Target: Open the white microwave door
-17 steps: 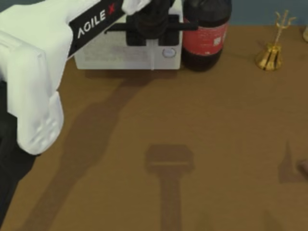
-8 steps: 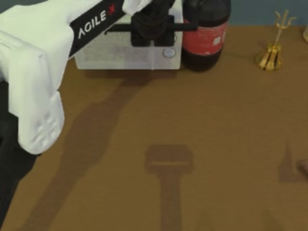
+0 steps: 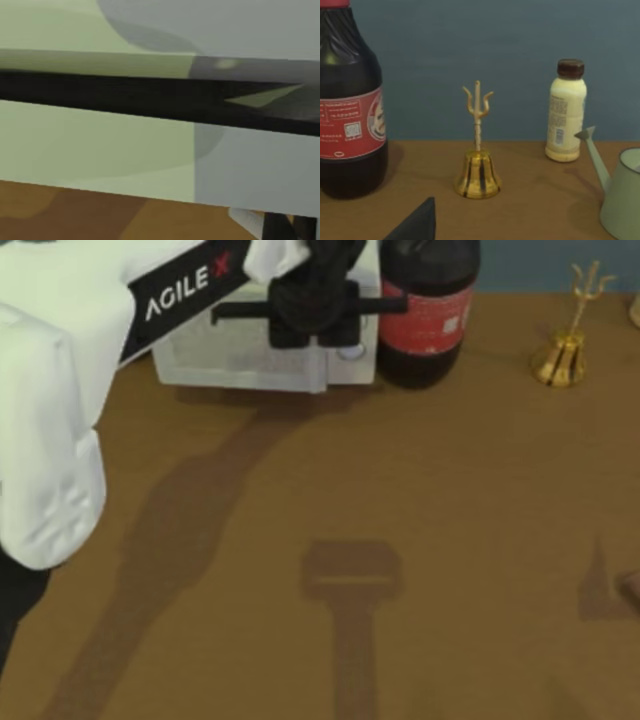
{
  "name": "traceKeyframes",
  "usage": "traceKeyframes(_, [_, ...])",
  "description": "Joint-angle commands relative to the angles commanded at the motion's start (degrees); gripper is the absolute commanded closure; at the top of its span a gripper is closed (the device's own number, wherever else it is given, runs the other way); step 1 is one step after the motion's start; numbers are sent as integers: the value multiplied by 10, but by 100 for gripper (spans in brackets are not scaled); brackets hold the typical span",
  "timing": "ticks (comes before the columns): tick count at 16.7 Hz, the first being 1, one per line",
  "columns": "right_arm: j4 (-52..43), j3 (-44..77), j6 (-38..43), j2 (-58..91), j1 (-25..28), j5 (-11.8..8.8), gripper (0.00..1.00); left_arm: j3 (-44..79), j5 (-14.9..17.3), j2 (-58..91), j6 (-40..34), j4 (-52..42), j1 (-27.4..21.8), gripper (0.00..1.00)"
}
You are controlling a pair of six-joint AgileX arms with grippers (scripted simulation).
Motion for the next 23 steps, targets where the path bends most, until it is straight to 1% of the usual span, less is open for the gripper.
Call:
traceKeyframes(2, [0, 0, 0, 0, 0, 0, 0, -18, -2, -13, -3, 10, -1, 100])
traceKeyframes(23, [0, 0, 0, 0, 0, 0, 0, -19, -2, -13, -3, 11, -1, 100])
